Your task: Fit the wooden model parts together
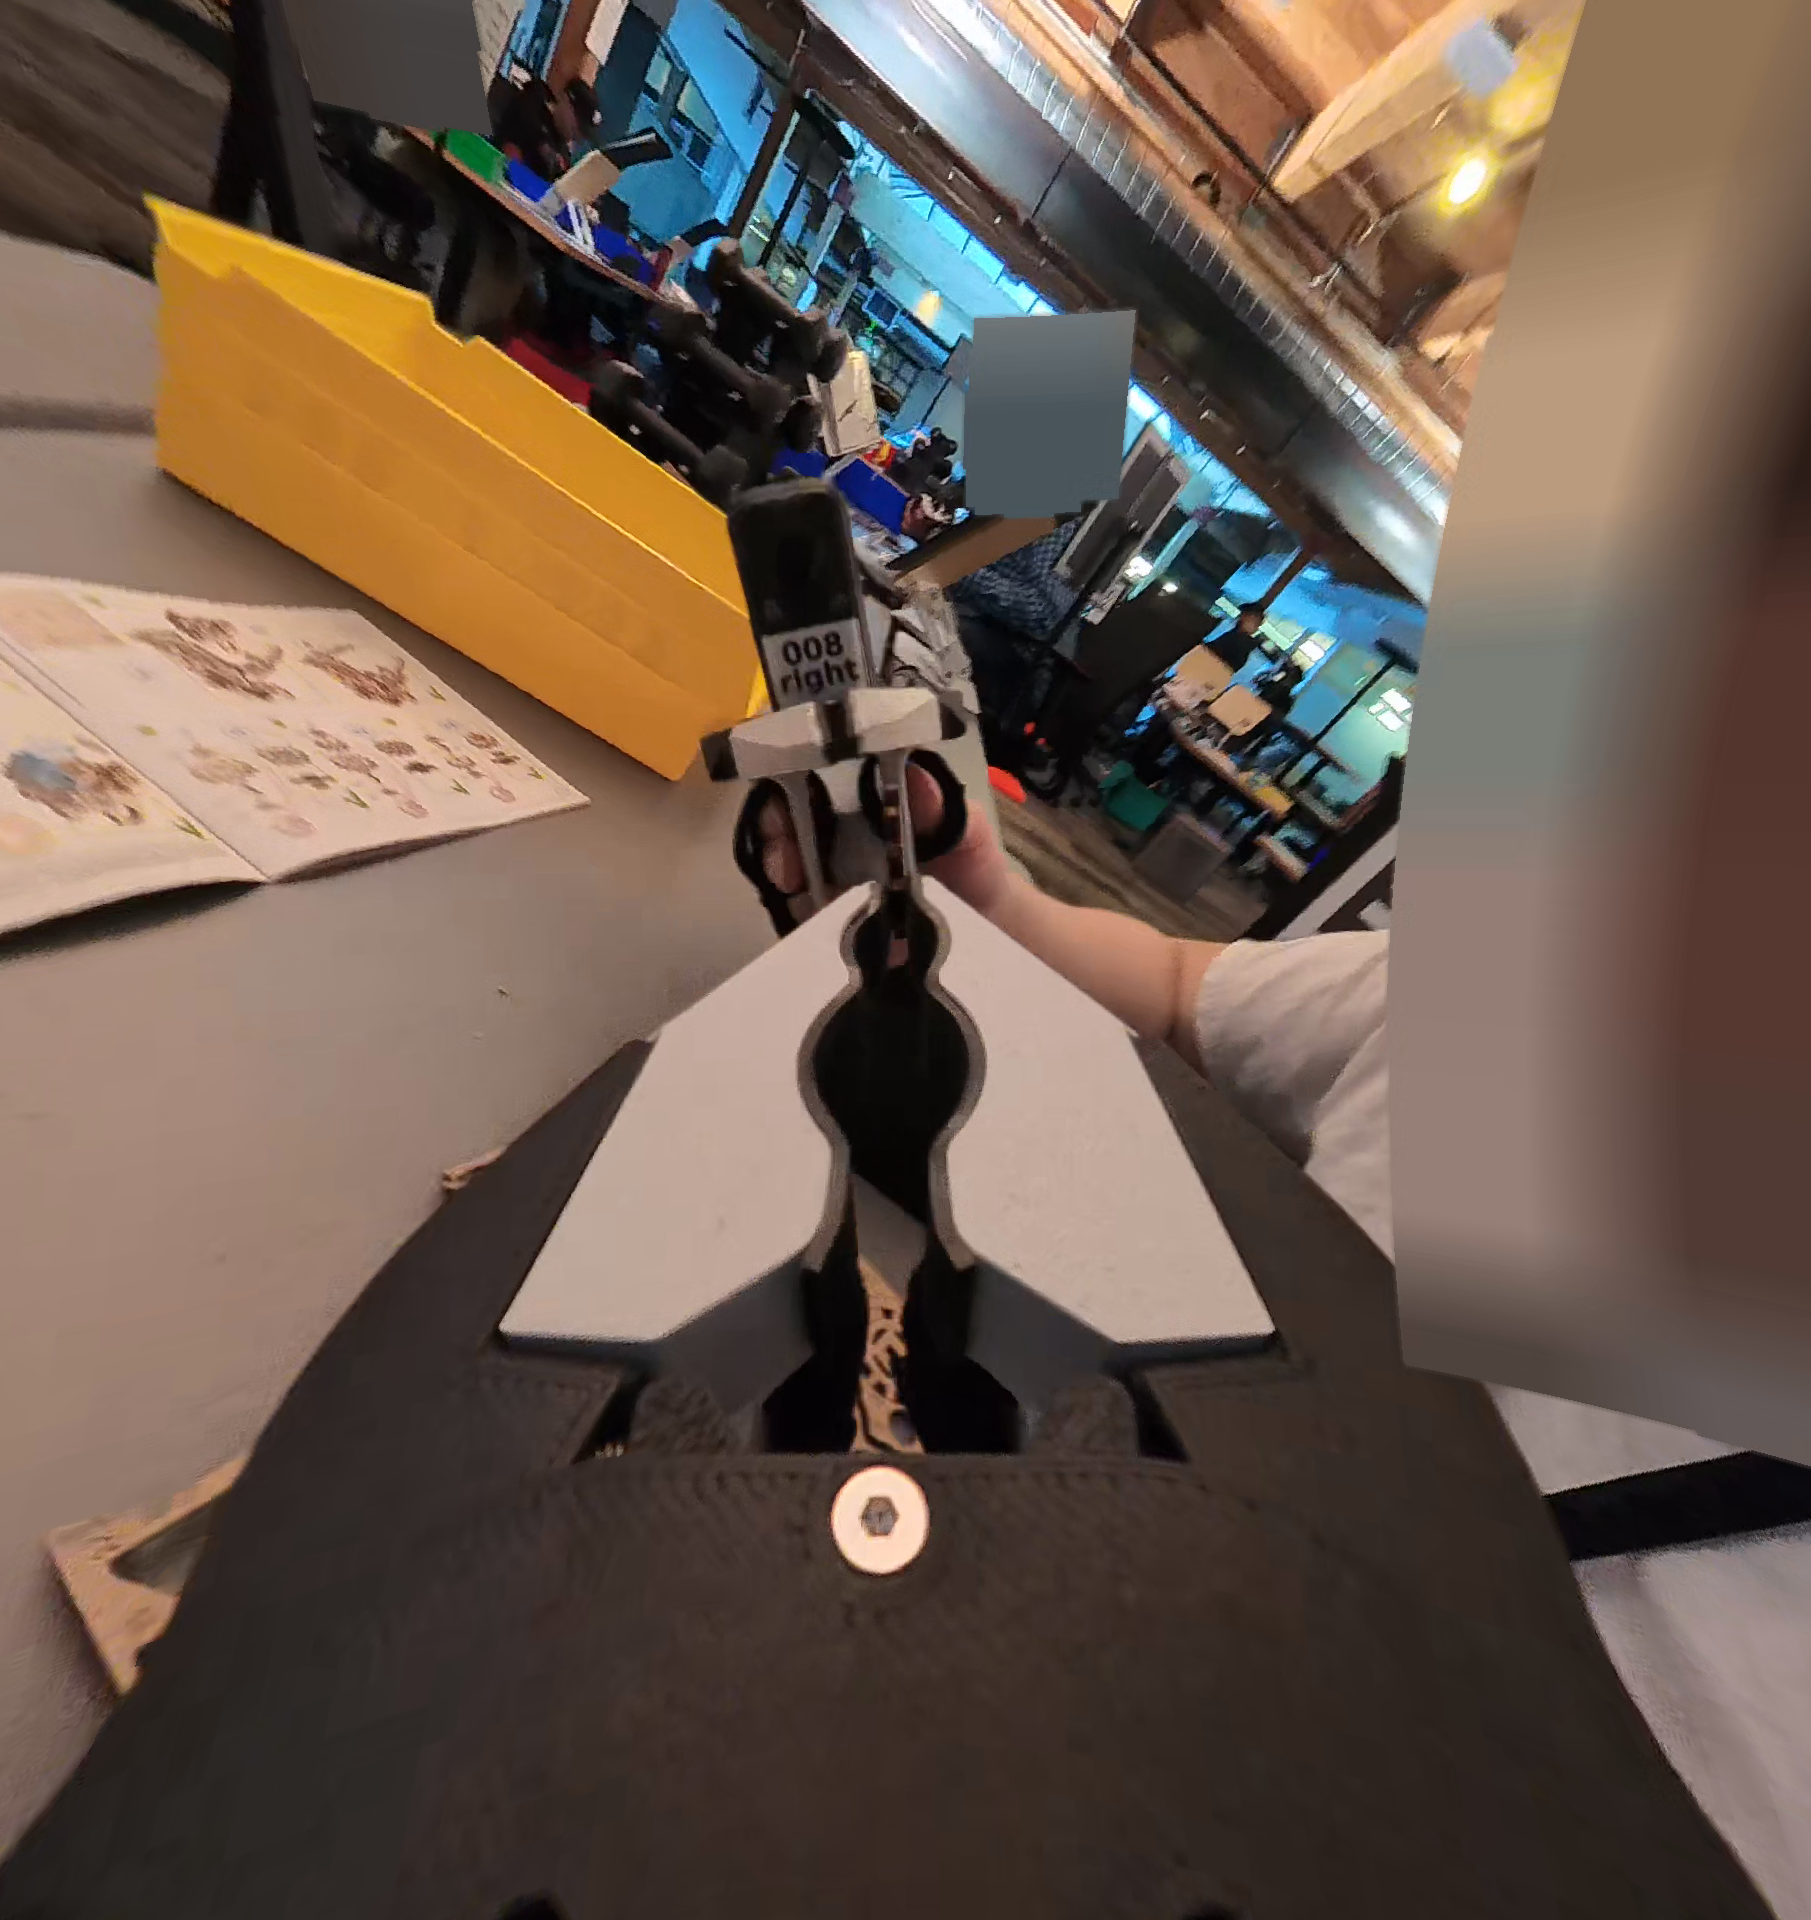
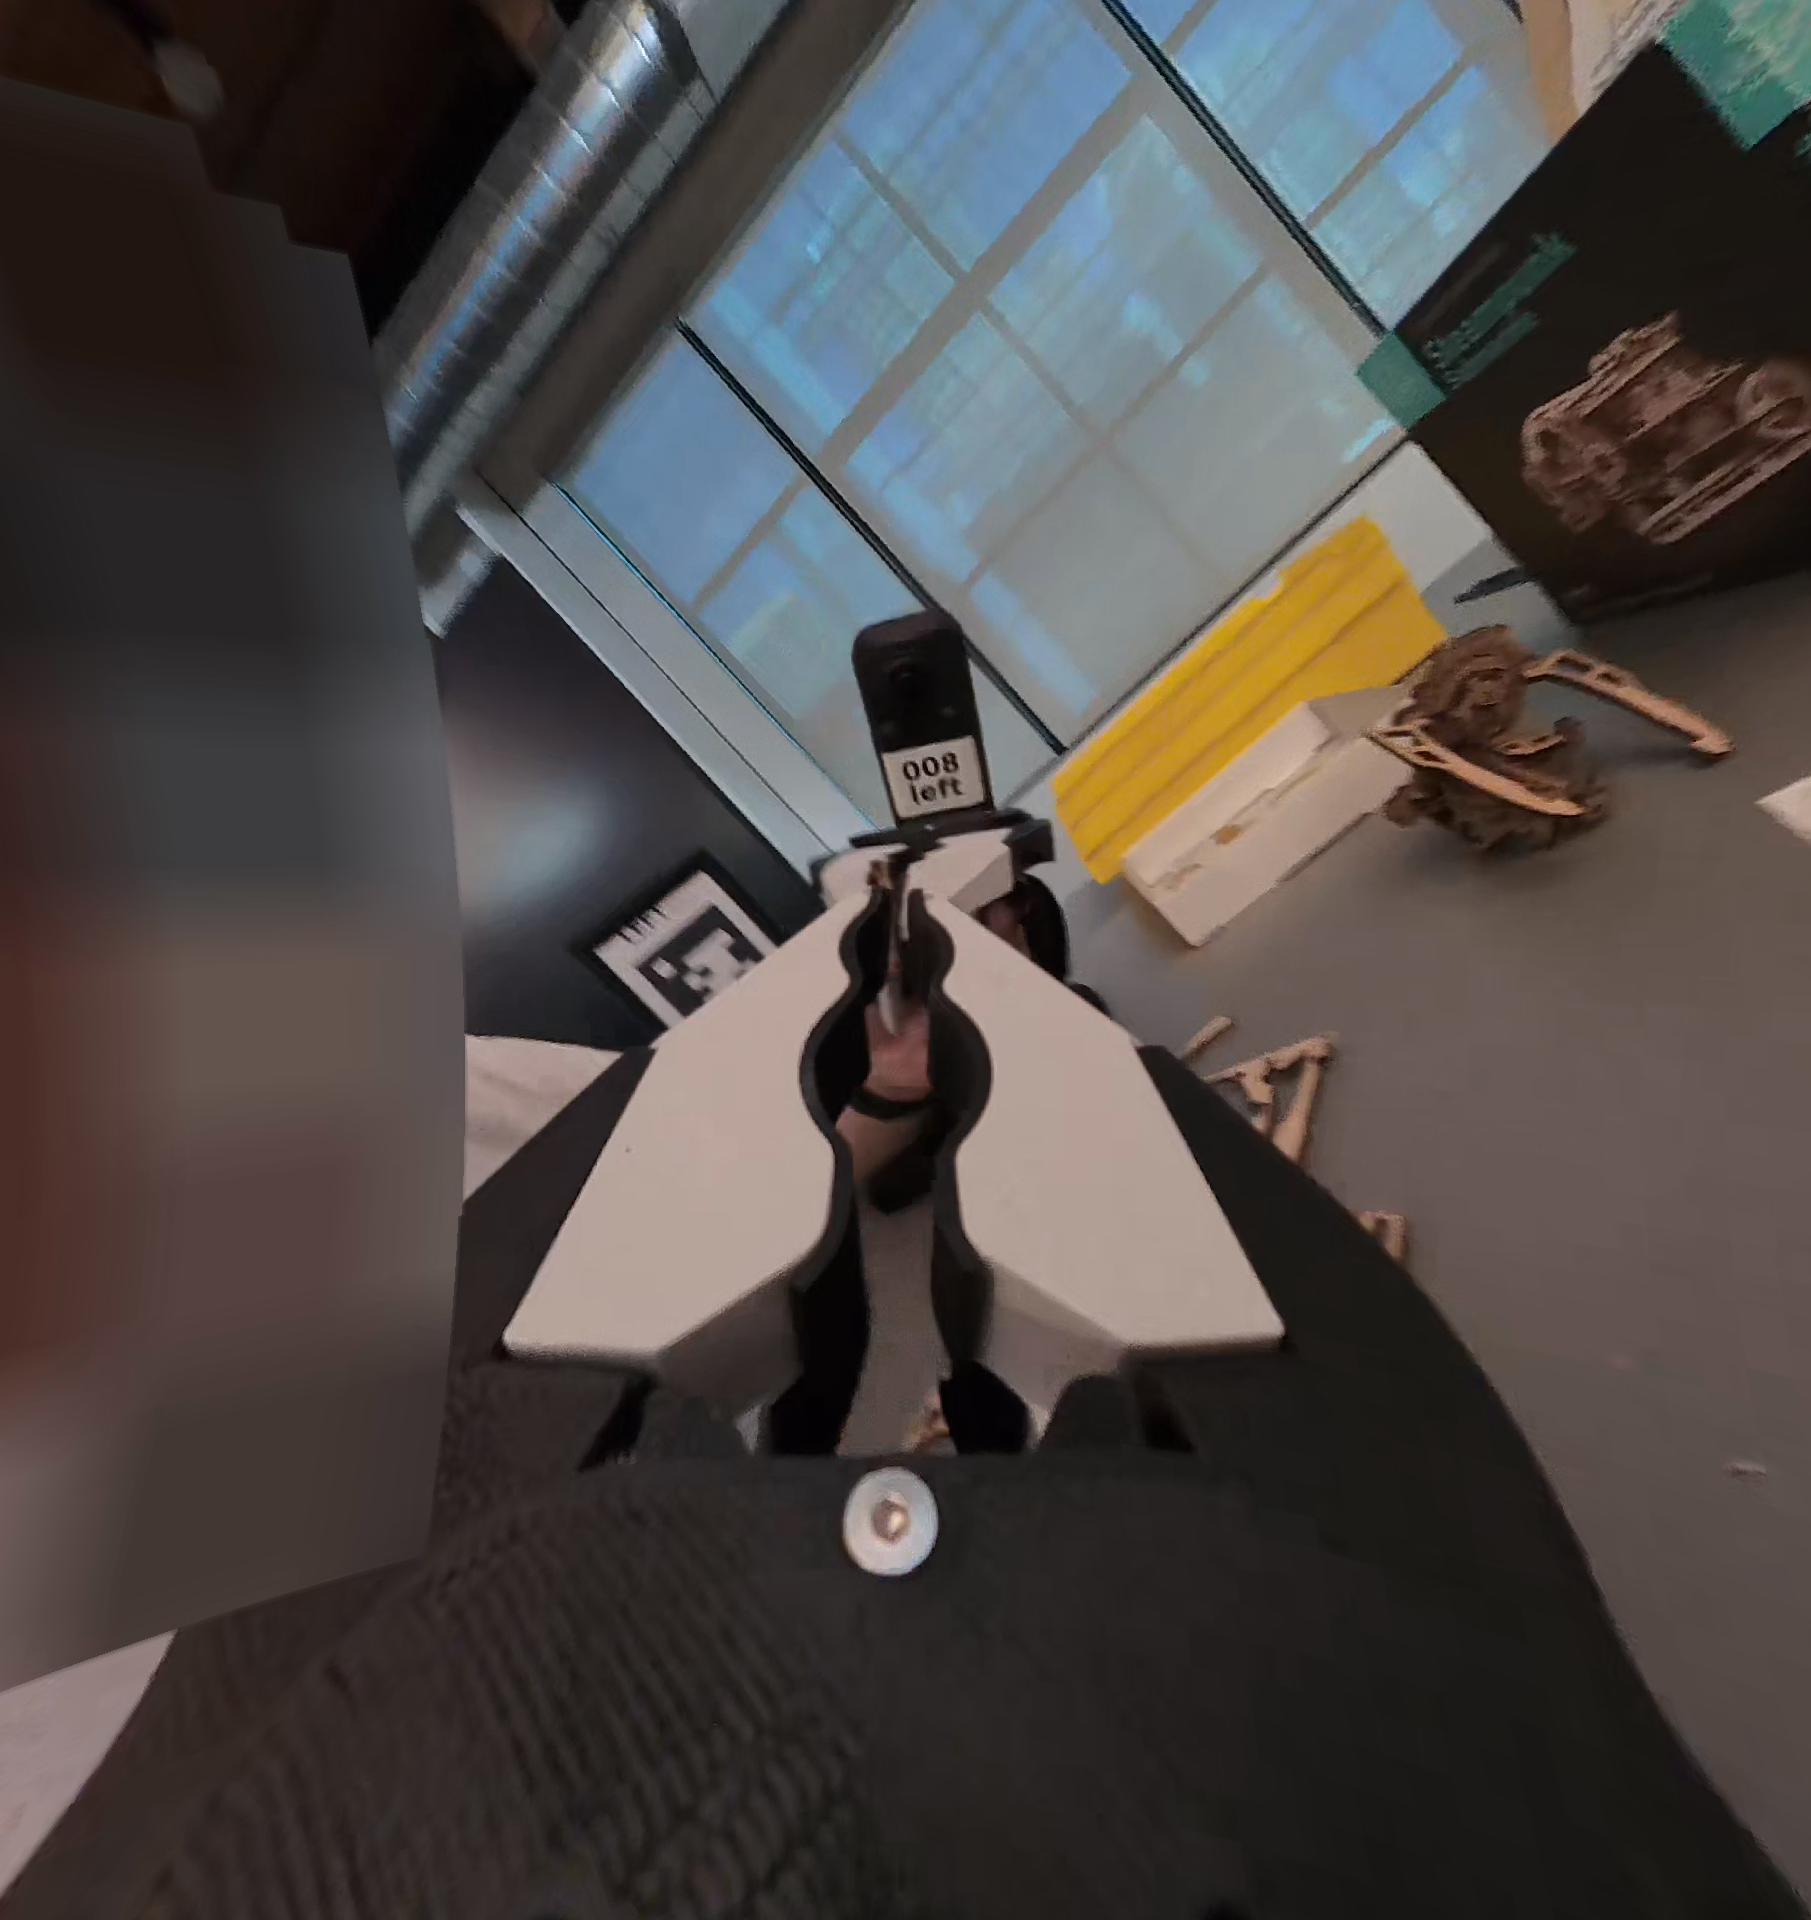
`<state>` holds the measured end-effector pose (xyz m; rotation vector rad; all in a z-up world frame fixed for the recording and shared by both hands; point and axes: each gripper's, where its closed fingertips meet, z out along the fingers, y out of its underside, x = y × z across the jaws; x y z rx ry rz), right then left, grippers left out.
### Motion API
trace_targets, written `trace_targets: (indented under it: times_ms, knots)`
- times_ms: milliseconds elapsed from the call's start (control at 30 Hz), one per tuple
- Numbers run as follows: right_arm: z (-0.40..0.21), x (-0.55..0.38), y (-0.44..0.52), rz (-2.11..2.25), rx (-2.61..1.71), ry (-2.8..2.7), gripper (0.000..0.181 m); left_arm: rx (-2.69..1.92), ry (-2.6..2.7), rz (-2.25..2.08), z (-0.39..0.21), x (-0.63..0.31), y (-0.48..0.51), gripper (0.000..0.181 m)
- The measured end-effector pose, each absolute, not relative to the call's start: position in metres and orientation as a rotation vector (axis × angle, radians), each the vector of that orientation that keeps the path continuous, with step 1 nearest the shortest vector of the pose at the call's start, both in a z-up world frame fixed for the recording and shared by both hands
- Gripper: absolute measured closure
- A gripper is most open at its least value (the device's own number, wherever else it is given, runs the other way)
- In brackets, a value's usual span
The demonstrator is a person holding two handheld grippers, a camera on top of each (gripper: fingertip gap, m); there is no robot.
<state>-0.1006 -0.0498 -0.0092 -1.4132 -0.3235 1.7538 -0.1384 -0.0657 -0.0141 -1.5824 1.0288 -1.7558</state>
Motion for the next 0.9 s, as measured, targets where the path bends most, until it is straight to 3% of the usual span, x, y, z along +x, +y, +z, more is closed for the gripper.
trace_targets:
  times_ms: [33, 133, 267, 333, 367, 600, 767, 800, 833, 900]
  knots:
    - [-0.014, -0.101, -0.048, 1.699, -1.446, -0.364, 0.178, -1.605, 1.009, -1.793, -0.016, -0.139, -0.065, 0.181]
    - [-0.02, -0.107, -0.049, 1.6, -1.49, -0.44, 0.165, -1.671, 1.021, -1.813, -0.026, -0.136, -0.066, 0.181]
    - [-0.028, -0.126, -0.062, 1.652, -1.555, -0.51, 0.159, -1.728, 1.071, -1.775, -0.038, -0.131, -0.071, 0.181]
    - [-0.038, -0.133, -0.066, 1.672, -1.615, -0.539, 0.166, -1.734, 1.117, -1.756, -0.042, -0.13, -0.075, 0.181]
    - [-0.042, -0.134, -0.069, 1.682, -1.631, -0.556, 0.181, -1.745, 1.138, -1.736, -0.045, -0.129, -0.076, 0.181]
    - [-0.032, -0.124, -0.059, 1.886, -1.578, -0.297, 0.181, -1.668, 0.939, -1.691, -0.024, -0.148, -0.038, 0.181]
    - [-0.038, -0.129, -0.059, 1.764, -1.614, -0.369, 0.181, -1.724, 1.027, -1.785, -0.037, -0.131, -0.061, 0.154]
    - [-0.039, -0.13, -0.058, 1.75, -1.616, -0.368, 0.181, -1.74, 1.078, -1.79, -0.042, -0.127, -0.069, 0.159]
    - [-0.041, -0.131, -0.058, 1.738, -1.618, -0.378, 0.18, -1.75, 1.109, -1.792, -0.046, -0.124, -0.074, 0.179]
    - [-0.041, -0.13, -0.057, 1.727, -1.615, -0.385, 0.181, -1.765, 1.088, -1.748, -0.049, -0.123, -0.068, 0.181]
